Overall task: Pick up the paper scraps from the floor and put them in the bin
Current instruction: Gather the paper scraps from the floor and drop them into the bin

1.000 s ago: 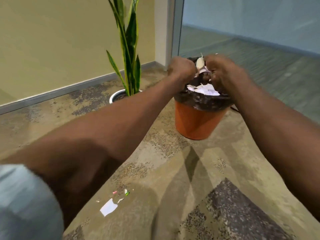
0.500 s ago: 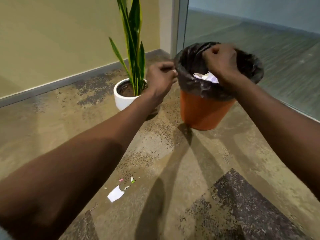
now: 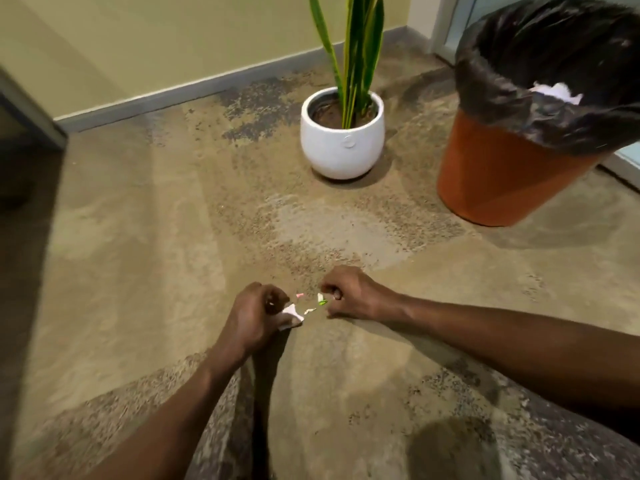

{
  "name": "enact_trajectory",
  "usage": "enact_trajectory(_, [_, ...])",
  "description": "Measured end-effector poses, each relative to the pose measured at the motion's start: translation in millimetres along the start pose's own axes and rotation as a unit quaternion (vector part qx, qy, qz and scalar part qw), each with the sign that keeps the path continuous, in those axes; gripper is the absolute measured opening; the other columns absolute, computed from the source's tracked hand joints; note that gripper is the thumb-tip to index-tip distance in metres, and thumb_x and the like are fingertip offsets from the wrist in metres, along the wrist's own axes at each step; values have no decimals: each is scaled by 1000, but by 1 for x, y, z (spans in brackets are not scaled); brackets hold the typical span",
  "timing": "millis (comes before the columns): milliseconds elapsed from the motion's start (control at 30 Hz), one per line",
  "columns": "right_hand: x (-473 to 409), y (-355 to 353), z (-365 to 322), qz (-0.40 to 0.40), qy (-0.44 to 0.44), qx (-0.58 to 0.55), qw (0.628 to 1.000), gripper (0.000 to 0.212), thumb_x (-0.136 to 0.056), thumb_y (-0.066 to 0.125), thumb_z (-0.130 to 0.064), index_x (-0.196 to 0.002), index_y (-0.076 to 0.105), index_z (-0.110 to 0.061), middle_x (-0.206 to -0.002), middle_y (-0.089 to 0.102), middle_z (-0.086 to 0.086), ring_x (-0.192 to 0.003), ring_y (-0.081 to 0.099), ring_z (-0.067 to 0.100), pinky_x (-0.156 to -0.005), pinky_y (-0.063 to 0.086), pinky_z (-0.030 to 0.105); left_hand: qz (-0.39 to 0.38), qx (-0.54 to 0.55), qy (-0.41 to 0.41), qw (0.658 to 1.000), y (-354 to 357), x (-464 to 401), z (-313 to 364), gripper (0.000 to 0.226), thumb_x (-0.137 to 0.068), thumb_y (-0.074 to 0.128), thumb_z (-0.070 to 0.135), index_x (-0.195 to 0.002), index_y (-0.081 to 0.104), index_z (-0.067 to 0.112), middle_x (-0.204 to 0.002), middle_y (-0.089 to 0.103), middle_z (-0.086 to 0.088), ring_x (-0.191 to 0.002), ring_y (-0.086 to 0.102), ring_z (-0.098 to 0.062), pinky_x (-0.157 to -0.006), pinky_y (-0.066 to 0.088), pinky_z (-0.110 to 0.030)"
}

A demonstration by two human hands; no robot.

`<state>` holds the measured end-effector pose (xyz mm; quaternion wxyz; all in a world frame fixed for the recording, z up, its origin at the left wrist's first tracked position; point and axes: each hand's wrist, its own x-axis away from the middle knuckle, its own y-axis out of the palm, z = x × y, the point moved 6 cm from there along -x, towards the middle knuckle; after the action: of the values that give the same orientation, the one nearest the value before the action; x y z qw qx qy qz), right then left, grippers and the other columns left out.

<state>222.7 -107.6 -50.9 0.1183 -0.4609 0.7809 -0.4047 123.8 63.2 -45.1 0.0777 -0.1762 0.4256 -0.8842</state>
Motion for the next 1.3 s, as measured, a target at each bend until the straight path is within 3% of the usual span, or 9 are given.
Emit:
enact_trajectory(133, [-12, 27, -12, -8, -43, 15, 999, 36, -81, 78, -30, -112, 69, -13, -91, 49, -7, -83, 44, 7, -67, 32, 22, 31, -12, 14, 999, 14, 21, -19, 52, -62, 88, 47, -107, 72, 26, -92, 57, 6, -80, 56, -12, -67, 43, -20])
enact_trajectory(233, [-20, 29, -26, -5, -76, 20, 997, 18, -84, 73, -23, -99, 74, -12, -80, 48, -14, -74, 42, 0, -65, 31, 18, 59, 0, 21, 998, 17, 23, -19, 34, -72, 84, 41, -100, 75, 25, -88, 60, 7, -76, 57, -11, -63, 36, -13])
enact_trajectory(367, [-30, 25, -40, -43, -105, 49, 992, 11, -90, 66, -11, -85, 75, -6, -79, 67, 2, -71, 57, 11, -61, 40, 11, 64, 31, -1, 997, 19, 23, -17, 15, -82, 77, 35, -85, 76, 21, -75, 66, 10, -68, 60, -8, -60, 45, -24])
enact_trajectory(500, [-39, 12, -27, -14, -15, -40, 999, 7, -88, 64, 1, -85, 71, 1, -78, 70, 7, -68, 69, 17, -61, 56, 25, 175, 144, -65, 972, 4, 33, -36, 8, -91, 68, 31, -84, 66, 27, -71, 66, 14, -61, 62, 6, -48, 46, -10])
enact_trajectory(600, [-42, 2, -16, 33, 25, -105, 994, 4, -86, 71, 1, -87, 73, -2, -74, 68, -3, -63, 66, 4, -57, 52, 16, 236, 165, -73, 955, -6, 33, -41, 3, -94, 65, 24, -93, 67, 25, -77, 66, 15, -64, 61, 10, -53, 42, -1])
enact_trajectory(867, [-48, 21, -40, -39, -59, 34, 997, 16, -93, 60, -4, -87, 74, 2, -85, 74, 10, -75, 70, 21, -71, 57, 31, 151, 57, -55, 985, 3, 9, -39, 24, -90, 71, 29, -112, 75, 20, -102, 76, 1, -67, 56, 9, -54, 39, 0])
enact_trajectory(967, [-48, 14, -28, -18, 25, -88, 996, 10, -89, 64, 1, -81, 70, 4, -80, 72, 14, -68, 71, 26, -63, 60, 36, 143, -5, -13, 990, -5, 5, -34, 21, -93, 67, 29, -108, 76, 19, -93, 75, 0, -68, 60, -3, -55, 40, -6])
enact_trajectory(1100, [-34, -11, 12, 33, 191, -282, 940, 5, -87, 70, 2, -85, 70, 6, -87, 73, 16, -63, 69, 18, -60, 60, 30, 151, -41, 33, 987, -7, 6, -29, 23, -98, 58, 22, -109, 75, 13, -80, 53, 6, -61, 42, 5, -48, 39, -10])
enact_trajectory(1300, [-10, -16, 25, 11, 149, -184, 972, 5, -81, 76, 5, -80, 74, 0, -77, 74, 11, -56, 69, 13, -54, 57, 23, 163, 120, -101, 974, -6, 3, -46, 24, -93, 64, 37, -106, 77, 21, -89, 69, 12, -74, 57, 3, -62, 40, -11])
